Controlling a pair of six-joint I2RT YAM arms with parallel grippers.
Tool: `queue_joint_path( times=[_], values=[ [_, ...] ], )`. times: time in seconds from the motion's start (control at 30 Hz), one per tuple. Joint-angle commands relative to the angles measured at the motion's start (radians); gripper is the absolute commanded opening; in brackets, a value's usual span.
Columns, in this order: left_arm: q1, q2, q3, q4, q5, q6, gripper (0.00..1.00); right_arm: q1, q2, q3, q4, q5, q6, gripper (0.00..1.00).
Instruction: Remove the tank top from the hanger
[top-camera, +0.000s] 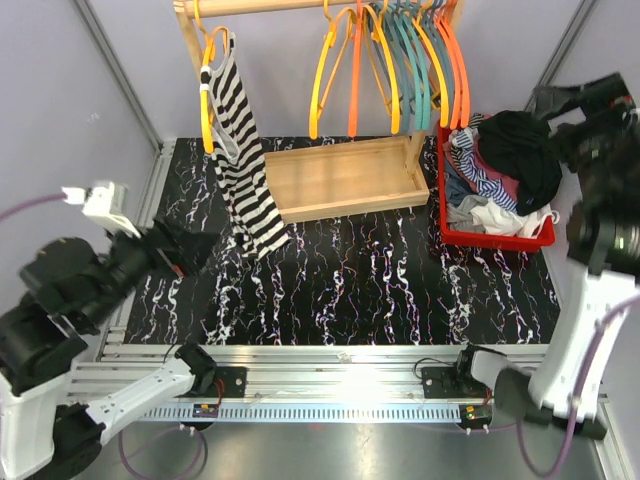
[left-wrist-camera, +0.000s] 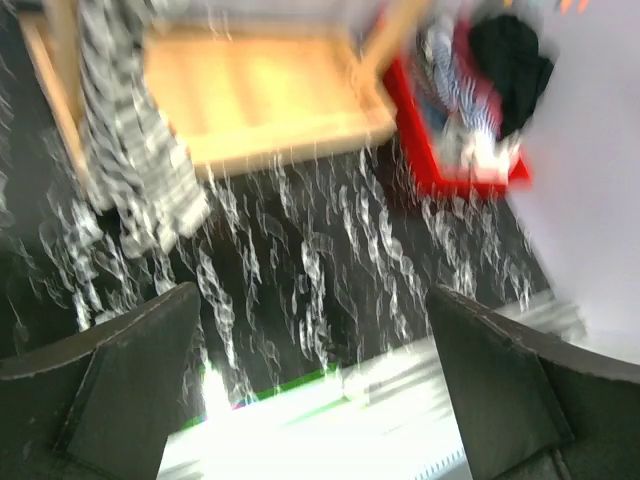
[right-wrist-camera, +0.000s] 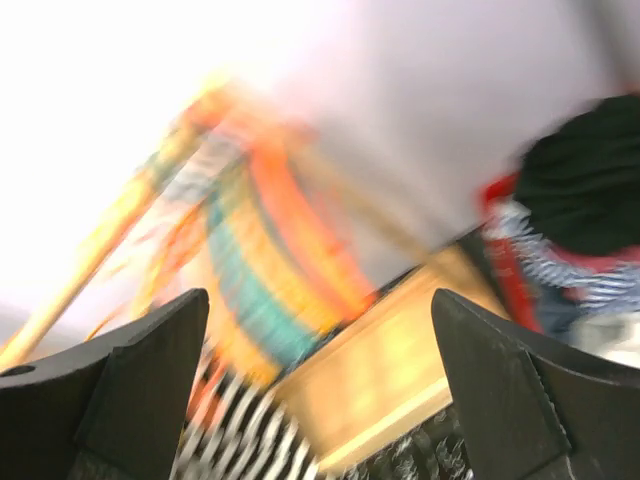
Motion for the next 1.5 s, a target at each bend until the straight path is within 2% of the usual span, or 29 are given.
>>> queue_joint_path(
  times=[0.0, 0.03, 0.07, 0.1, 0.13, 0.17, 0.2, 0.3, 0.33, 0.37, 0.43, 0.53, 0.73, 0.8, 0.83, 0.87, 1.0, 1.03, 1.17, 1.33, 1.47],
  values=[
    [0.001, 0.188, 0.237, 0.0, -0.184, 0.125, 0.99, 0.004, -0.086, -0.171, 0.117, -0.44, -0.013, 1.0],
    [0.001, 0.297, 0.365, -0.039, -0.232, 0.173, 0.99, 0.01, -0.098, -0.191, 0.133, -0.526, 0.0, 1.0],
    [0.001, 0.351, 0.432, -0.06, -0.259, 0.194, 0.99, 0.026, -0.107, -0.203, 0.143, -0.608, 0.01, 1.0],
    [0.002, 0.402, 0.497, -0.077, -0.287, 0.214, 0.99, 0.096, -0.109, -0.21, 0.125, -0.698, 0.001, 1.0],
    [0.005, 0.481, 0.596, -0.089, -0.324, 0.253, 0.99, 0.165, -0.114, -0.205, 0.104, -0.714, -0.056, 1.0],
    [0.013, 0.512, 0.626, -0.082, -0.332, 0.278, 0.99, 0.235, -0.117, -0.185, 0.066, -0.713, -0.092, 1.0],
    [0.025, 0.537, 0.673, -0.064, -0.315, 0.309, 0.99, 0.385, -0.114, -0.182, -0.012, -0.692, -0.117, 1.0],
    [0.12, 0.626, 0.703, -0.037, -0.249, 0.327, 0.99, 0.554, -0.129, -0.249, -0.097, -0.632, -0.138, 1.0],
    [0.148, 0.66, 0.7, -0.019, -0.247, 0.346, 0.99, 0.649, -0.137, -0.274, -0.114, -0.597, -0.141, 1.0],
    [0.16, 0.677, 0.7, -0.014, -0.253, 0.356, 0.99, 0.705, -0.159, -0.324, -0.137, -0.517, -0.137, 1.0],
    [0.192, 0.718, 0.694, -0.001, -0.286, 0.385, 0.99, 0.818, -0.186, -0.366, -0.154, -0.466, -0.122, 1.0],
    [0.251, 0.75, 0.674, 0.039, -0.255, 0.401, 0.99, 0.916, -0.196, -0.421, -0.182, -0.397, -0.094, 1.0],
    [0.358, 0.81, 0.652, 0.105, -0.14, 0.445, 0.97, 0.987, -0.169, -0.44, -0.186, -0.333, -0.083, 1.0],
    [0.377, 0.819, 0.646, 0.13, -0.062, 0.465, 0.88, 0.997, -0.154, -0.432, -0.18, -0.326, -0.086, 1.0],
    [0.378, 0.823, 0.644, 0.134, -0.037, 0.47, 0.78, 1.0, -0.137, -0.432, -0.177, -0.326, -0.092, 1.0],
    [0.38, 0.827, 0.64, 0.141, -0.017, 0.475, 0.76, 1.003, -0.128, -0.429, -0.174, -0.328, -0.095, 1.0],
    [0.389, 0.856, 0.623, 0.138, 0.114, 0.49, 0.5, 1.006, -0.098, -0.423, -0.153, -0.337, -0.111, 1.0],
    [0.389, 0.859, 0.62, 0.136, 0.127, 0.491, 0.34, 1.004, -0.088, -0.421, -0.148, -0.337, -0.114, 1.0],
    [0.39, 0.872, 0.618, 0.131, 0.155, 0.493, 0.0, 1.006, -0.075, -0.421, -0.139, -0.345, -0.125, 1.0],
    [0.394, 0.882, 0.644, 0.137, 0.128, 0.484, 0.0, 1.006, -0.086, -0.441, -0.126, -0.334, -0.123, 1.0],
    [0.395, 0.859, 0.657, 0.202, 0.119, 0.476, 0.0, 1.006, -0.101, -0.467, -0.119, -0.32, -0.126, 1.0]
  ],
)
